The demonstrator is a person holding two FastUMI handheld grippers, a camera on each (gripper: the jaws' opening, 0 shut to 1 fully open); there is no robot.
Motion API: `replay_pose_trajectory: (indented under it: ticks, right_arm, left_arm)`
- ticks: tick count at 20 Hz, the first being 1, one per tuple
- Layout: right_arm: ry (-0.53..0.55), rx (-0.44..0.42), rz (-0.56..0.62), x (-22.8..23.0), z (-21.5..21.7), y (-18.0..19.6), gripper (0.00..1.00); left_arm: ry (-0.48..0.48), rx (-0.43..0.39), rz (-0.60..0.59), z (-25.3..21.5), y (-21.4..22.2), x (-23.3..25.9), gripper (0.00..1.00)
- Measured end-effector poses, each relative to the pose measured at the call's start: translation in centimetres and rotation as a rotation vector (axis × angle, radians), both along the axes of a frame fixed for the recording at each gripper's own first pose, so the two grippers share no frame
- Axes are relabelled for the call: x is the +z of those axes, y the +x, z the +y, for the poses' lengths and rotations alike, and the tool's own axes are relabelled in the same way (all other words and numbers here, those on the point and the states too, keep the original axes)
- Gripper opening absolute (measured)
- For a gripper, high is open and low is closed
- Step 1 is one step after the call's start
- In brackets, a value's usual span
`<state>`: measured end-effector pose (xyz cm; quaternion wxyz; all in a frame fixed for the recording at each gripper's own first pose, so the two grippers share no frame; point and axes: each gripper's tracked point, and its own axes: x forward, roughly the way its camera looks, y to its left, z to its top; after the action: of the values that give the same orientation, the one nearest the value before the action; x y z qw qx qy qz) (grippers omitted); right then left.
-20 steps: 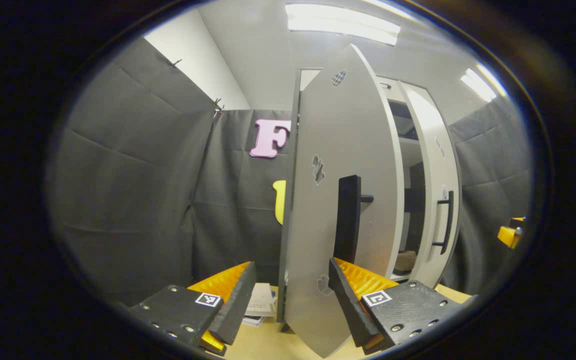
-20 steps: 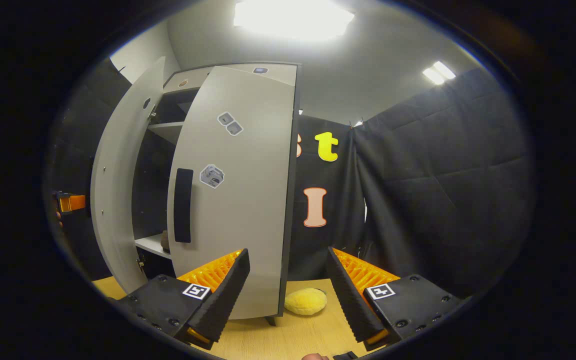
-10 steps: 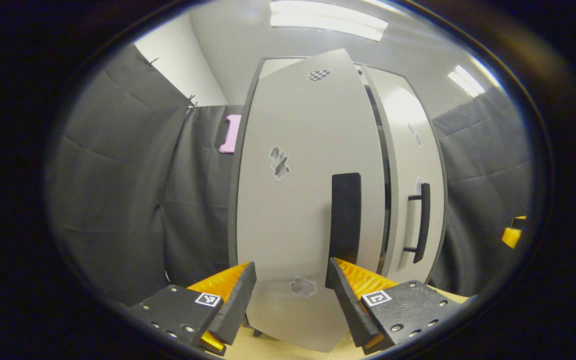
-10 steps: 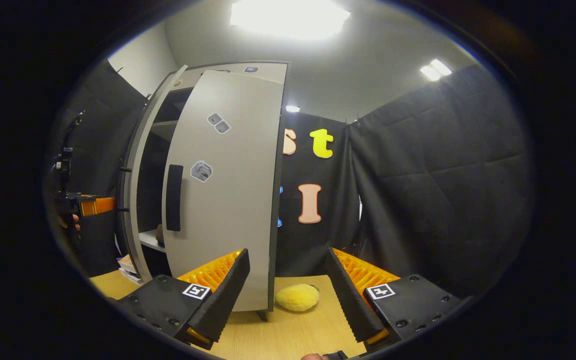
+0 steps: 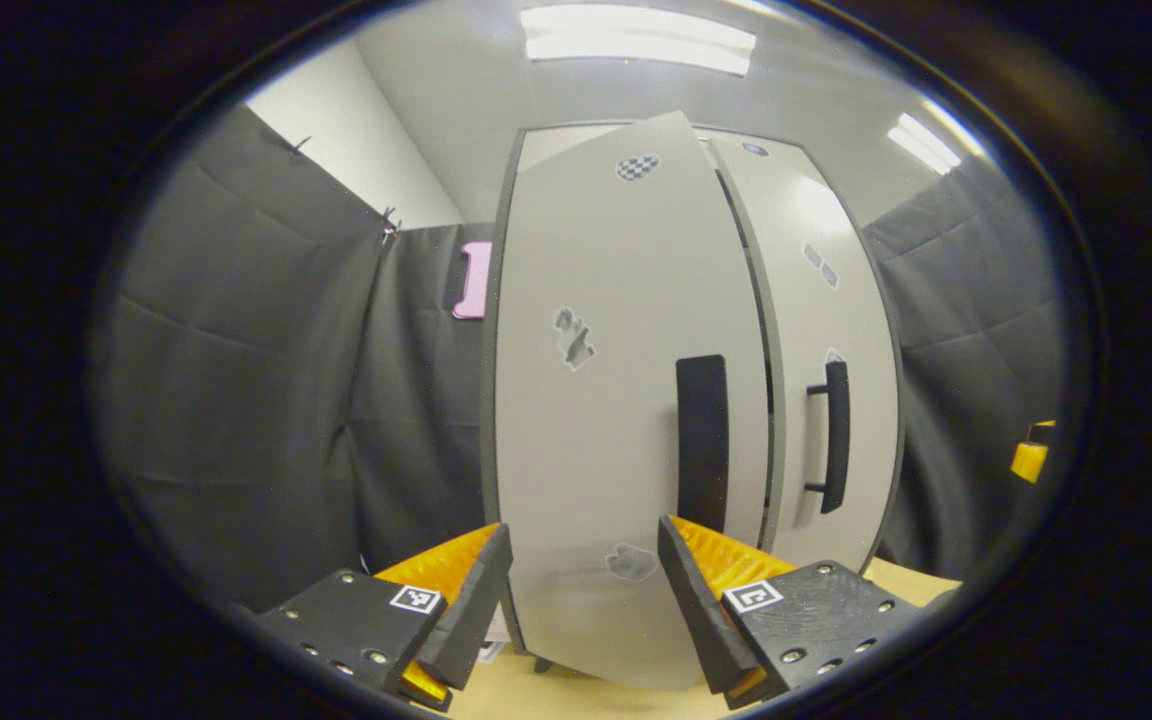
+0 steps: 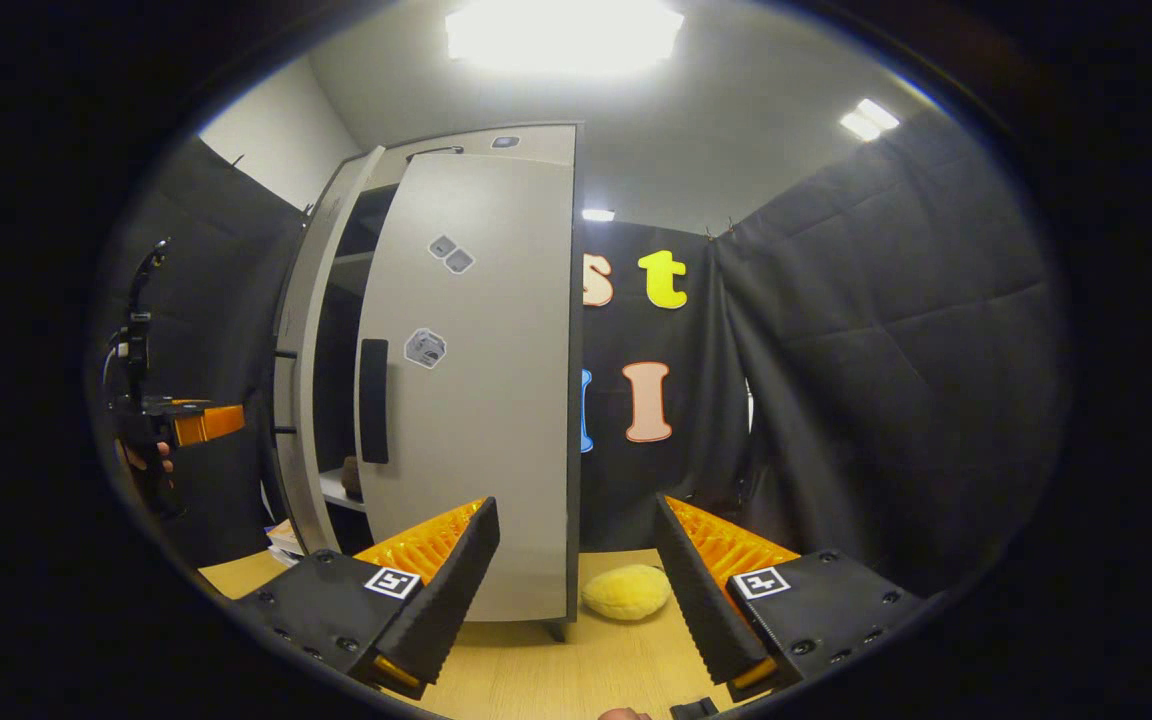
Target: Grab one shoe with the right hand and put it into the shoe cabinet, grab the other shoe with the left hand and put it into the shoe cabinet; then close the right door with the right hand and the left door with the left hand.
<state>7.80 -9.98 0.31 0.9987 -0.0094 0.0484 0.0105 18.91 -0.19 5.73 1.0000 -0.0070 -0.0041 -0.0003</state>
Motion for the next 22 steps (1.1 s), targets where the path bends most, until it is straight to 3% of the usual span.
replay_pose_trajectory:
  ticks: [9, 10, 12, 22]
  right_arm:
    - [0.008, -0.013, -0.014, 0.9, 0.0, -0.6, 0.98]
    - [0.015, -0.007, -0.016, 1.0, 0.3, -0.6, 0.97]
    - [0.006, -0.011, -0.026, 1.1, -0.1, -0.7, 0.97]
    - [0.005, -0.045, -0.068, 2.1, -0.2, -1.6, 0.97]
  left_arm:
    - [0.044, 0.052, 0.039, 3.3, -3.0, 4.3, 0.92]
    - [0.043, 0.052, 0.047, 3.7, -3.5, 4.2, 0.86]
    - [0.046, 0.052, 0.044, 4.5, -4.2, 3.3, 0.92]
    - [0.031, 0.060, 0.011, 7.0, -9.8, 3.4, 0.92]
